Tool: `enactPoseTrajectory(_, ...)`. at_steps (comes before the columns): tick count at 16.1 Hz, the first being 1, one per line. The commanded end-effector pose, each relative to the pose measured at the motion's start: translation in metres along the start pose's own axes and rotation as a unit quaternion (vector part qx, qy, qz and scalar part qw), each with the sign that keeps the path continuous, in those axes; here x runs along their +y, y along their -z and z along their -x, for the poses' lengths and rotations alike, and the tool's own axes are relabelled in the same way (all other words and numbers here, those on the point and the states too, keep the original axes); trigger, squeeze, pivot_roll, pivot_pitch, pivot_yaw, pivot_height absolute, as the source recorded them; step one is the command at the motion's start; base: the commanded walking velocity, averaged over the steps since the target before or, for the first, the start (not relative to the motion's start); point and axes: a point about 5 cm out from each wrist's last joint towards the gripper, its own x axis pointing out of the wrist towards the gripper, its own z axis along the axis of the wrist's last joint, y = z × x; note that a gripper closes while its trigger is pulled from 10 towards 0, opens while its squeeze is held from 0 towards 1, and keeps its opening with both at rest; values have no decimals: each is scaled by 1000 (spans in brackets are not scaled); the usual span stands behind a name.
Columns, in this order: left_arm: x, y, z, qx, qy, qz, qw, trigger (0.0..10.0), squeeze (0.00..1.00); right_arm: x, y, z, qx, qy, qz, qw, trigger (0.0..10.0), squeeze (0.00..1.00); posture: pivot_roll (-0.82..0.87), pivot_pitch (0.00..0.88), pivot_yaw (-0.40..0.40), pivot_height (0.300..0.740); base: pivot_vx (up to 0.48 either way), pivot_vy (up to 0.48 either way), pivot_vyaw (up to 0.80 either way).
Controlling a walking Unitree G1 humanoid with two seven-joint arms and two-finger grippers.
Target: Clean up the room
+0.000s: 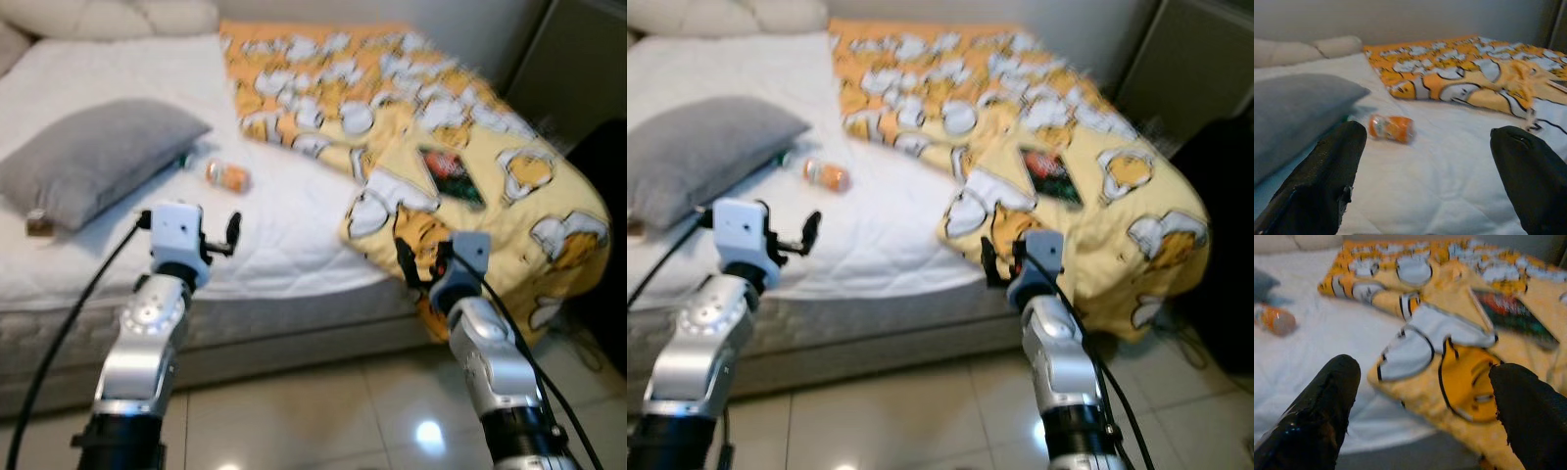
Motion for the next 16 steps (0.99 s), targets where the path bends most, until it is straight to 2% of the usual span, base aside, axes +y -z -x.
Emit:
enactPoseTrajectory(1, 7, 0, 1, 3, -10, -6, 1000, 10000, 0, 8, -2, -3, -1, -12, 3, 1000, 10000, 0, -19, 0, -37, 740, 345, 0, 0)
enactPoseTrajectory(8, 7, 0, 1, 2, -10, -5, 1000, 10000, 0, 6, -3, -4, -3, -8, 10, 1000, 10000, 0, -20, 0, -36, 740, 347, 0, 0)
enactPoseTrajectory(10, 7, 0, 1, 3, -9, 1, 1000, 10000, 0, 8, -4, -4, -8, -18, -4, 1000, 10000, 0, -20, 0, -36, 740, 358, 0, 0)
enactPoseTrajectory(11, 7, 1, 1, 4, -8, 12, 1000, 10000, 0, 8, -6, -3, -13, -26, -12, 1000, 10000, 1000, -20, 0, -36, 740, 356, 0, 0)
enactPoseTrajectory(12, 7, 1, 1, 5, -10, 16, 1000, 10000, 133, 10, -7, -3, -15, -32, -9, 999, 10000, 1000, -20, 0, -36, 740, 360, 0, 0)
enactPoseTrajectory(13, 7, 1, 1, 7, -14, 22, 1000, 10000, 141, 13, -8, -3, -17, -50, -15, 999, 10000, 1000, -24, 0, -32, 740, 364, 0, 0)
enactPoseTrajectory(14, 7, 2, 1, 10, -13, 32, 999, 3451, 114, 20, -10, -1, -25, -75, -18, 997, 0, 765, -25, 0, -31, 740, 364, 0, 0)
enactPoseTrajectory(15, 7, 2, 1, 10, -15, 31, 999, 0, 63, 24, -11, -1, -26, -90, -9, 996, 0, 0, -25, 0, -31, 740, 345, 0, 0)
enactPoseTrajectory(16, 8, 2, 1, 11, -16, 31, 999, 0, 24, 28, -11, 0, -27, -101, -7, 994, 0, 0, -26, 0, -30, 740, 345, 0, 0)
